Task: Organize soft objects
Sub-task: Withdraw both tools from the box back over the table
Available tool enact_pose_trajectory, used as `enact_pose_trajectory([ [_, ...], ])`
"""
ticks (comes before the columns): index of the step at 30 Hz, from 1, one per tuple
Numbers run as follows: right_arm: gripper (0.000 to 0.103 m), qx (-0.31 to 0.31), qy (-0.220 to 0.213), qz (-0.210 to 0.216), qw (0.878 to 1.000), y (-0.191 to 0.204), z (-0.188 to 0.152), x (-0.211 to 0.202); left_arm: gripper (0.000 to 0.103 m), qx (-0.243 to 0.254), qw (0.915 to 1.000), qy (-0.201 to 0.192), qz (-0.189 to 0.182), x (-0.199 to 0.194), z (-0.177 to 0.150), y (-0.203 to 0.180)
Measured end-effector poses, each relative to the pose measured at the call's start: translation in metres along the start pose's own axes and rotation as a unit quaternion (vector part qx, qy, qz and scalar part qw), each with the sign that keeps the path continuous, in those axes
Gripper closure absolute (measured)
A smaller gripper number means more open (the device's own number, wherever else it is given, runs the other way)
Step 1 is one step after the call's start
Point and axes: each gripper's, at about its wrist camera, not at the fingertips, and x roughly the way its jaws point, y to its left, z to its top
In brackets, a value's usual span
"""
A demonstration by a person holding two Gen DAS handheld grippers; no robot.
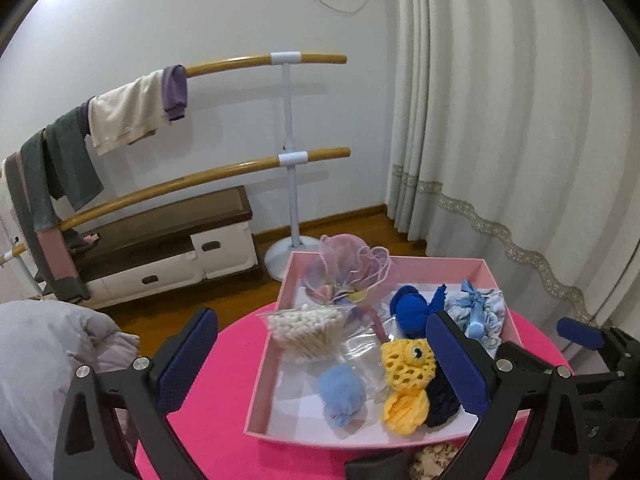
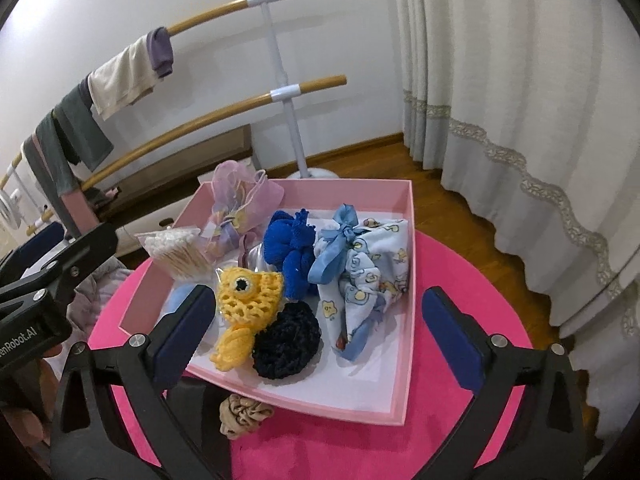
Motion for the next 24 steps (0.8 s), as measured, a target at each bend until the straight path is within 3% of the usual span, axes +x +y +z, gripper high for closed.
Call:
enact_pose_trajectory([
  [11,0.0,-0.001,-0.042,0.008,0.999,0.017,-0.014,-0.054,0.0,-0.004,0.9995,-0.029,0.006,-0.092,-0.06,0.008],
  [24,0.0,-0.007,-0.084,0.014,0.996,0.034,-0.056,-0.125,0.0,-0.01,0.9992,-0.038,-0.003,-0.195,-0.119,0.008],
])
